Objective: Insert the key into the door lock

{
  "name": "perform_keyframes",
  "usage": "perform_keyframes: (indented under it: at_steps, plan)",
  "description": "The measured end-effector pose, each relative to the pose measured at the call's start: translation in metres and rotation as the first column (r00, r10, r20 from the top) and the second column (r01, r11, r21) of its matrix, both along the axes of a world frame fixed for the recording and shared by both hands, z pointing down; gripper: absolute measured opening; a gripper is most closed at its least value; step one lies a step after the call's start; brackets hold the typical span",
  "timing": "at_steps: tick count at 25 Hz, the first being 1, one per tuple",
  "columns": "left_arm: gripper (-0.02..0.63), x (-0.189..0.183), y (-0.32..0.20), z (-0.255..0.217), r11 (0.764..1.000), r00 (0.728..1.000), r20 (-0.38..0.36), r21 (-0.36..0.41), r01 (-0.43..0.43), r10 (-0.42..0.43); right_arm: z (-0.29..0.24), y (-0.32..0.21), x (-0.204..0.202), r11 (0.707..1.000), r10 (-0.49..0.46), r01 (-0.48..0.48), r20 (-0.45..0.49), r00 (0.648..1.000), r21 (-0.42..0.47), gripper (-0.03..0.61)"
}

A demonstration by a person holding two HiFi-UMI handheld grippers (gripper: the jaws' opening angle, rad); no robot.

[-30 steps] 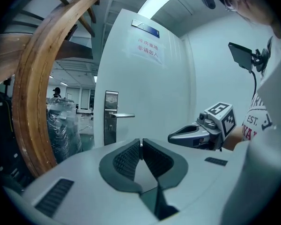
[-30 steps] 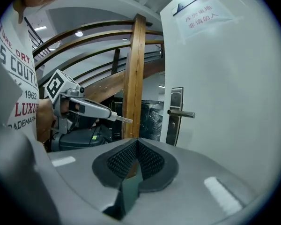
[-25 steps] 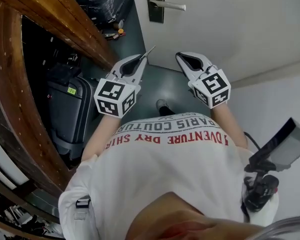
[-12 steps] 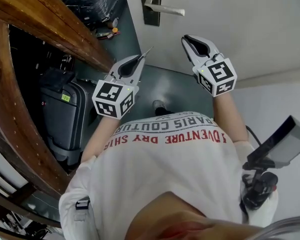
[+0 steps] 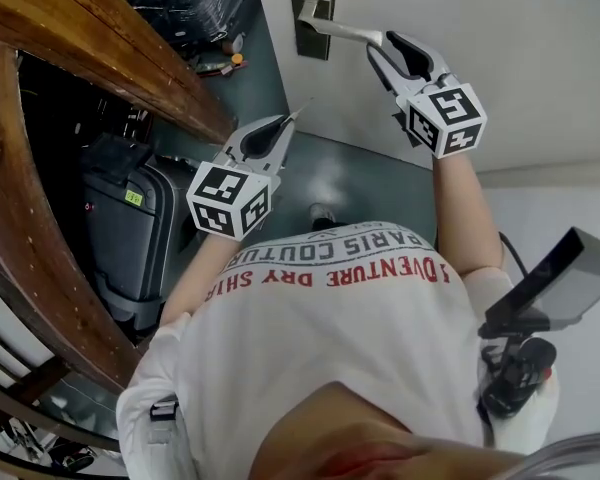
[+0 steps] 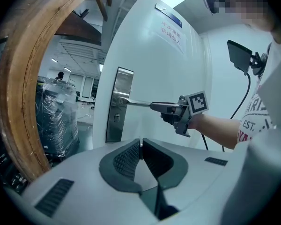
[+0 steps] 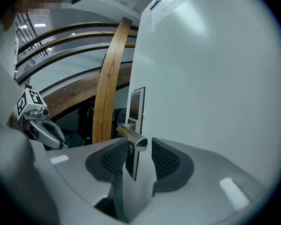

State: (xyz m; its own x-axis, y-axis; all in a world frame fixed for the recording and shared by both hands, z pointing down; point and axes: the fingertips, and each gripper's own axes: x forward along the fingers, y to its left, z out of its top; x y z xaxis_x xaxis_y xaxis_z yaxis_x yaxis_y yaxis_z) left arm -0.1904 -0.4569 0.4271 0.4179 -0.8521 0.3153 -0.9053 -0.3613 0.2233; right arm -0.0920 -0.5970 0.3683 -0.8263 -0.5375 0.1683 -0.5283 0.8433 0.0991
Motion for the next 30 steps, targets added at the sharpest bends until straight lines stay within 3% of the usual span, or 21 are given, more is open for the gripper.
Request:
perform_keyframes:
  at_steps: [7,12,16,19,21,23,26,30]
  plan:
    - [0.023,-0.005,-0.001,0.004,1.000,0.999,-0.047,-0.016,0.003,-0.004,-0.002,0.007,-0.009,0.999,-0.047,0.048,0.023,0.999,-0.004,0.126]
    - [0.023,-0.002,-0.020,0.014,0.999,0.987,-0.154,-0.043,0.033,-0.040,0.006,-0.006,-0.008,0.998,-0.054,0.054,0.020,0.998,-0.009,0.126]
    - [0.023,-0.003,-0.032,0.012,0.996,0.957,-0.276,-0.043,0.079,-0.088,0.007,-0.005,-0.010,0.999,-0.046,0.047,0.013,0.999,-0.010,0.126]
    - [0.023,-0.005,-0.043,0.006,0.991,0.916,-0.378,-0.039,0.127,-0.132,0.007,-0.004,-0.010,0.999,-0.040,0.040,0.001,0.999,-0.011,0.126]
    - [0.023,-0.008,-0.051,0.002,0.987,0.870,-0.466,-0.039,0.159,-0.158,0.006,-0.003,-0.010,0.999,-0.036,0.036,-0.004,0.999,-0.015,0.126]
    - [0.023,-0.012,-0.060,-0.001,0.981,0.802,-0.569,-0.047,0.189,-0.182,0.006,-0.003,-0.010,0.999,-0.033,0.033,-0.006,0.999,-0.018,0.126]
    - [0.023,-0.016,-0.075,0.000,0.971,0.673,-0.708,-0.077,0.228,-0.215,0.006,-0.003,-0.010,0.999,-0.026,0.026,-0.006,1.000,-0.018,0.126]
    - [0.023,-0.024,-0.094,0.011,0.952,0.498,-0.826,-0.143,0.269,-0.265,0.007,-0.004,-0.011,1.000,-0.018,0.018,0.002,1.000,-0.021,0.126]
